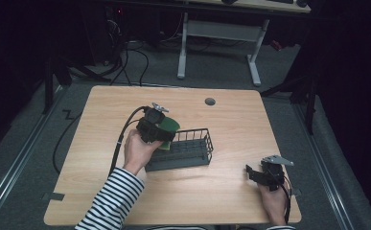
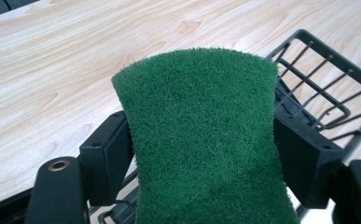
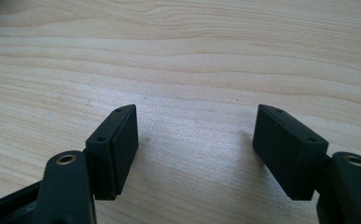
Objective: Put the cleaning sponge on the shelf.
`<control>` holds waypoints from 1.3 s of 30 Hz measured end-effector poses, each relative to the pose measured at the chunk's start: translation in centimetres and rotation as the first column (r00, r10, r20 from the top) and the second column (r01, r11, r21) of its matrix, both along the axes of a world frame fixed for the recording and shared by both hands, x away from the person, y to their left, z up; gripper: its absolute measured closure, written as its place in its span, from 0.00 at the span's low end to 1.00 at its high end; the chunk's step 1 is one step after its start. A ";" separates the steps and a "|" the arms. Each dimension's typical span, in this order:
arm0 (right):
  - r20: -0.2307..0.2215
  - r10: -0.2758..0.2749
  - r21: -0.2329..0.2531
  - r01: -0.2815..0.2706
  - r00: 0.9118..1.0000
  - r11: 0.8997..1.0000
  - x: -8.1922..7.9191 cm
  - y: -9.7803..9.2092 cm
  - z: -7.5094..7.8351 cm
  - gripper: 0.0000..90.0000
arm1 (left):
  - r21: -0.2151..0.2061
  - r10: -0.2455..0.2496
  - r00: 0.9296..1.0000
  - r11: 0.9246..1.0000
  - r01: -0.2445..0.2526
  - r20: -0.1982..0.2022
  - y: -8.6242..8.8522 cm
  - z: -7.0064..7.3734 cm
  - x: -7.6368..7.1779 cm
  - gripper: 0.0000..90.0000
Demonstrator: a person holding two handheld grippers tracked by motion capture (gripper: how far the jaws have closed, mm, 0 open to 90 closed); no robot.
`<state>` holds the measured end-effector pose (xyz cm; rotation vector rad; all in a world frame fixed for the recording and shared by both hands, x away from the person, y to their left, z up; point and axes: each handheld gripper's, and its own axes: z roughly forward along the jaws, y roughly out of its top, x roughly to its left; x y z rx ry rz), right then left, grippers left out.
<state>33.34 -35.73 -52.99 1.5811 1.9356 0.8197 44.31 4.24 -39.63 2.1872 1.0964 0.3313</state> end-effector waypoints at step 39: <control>0.005 0.007 -0.008 -0.007 1.000 1.000 0.0 0.0 0.0 0.34 | 0.009 0.058 0.997 0.998 -0.059 0.054 0.2 -1.1 -1.4 0.27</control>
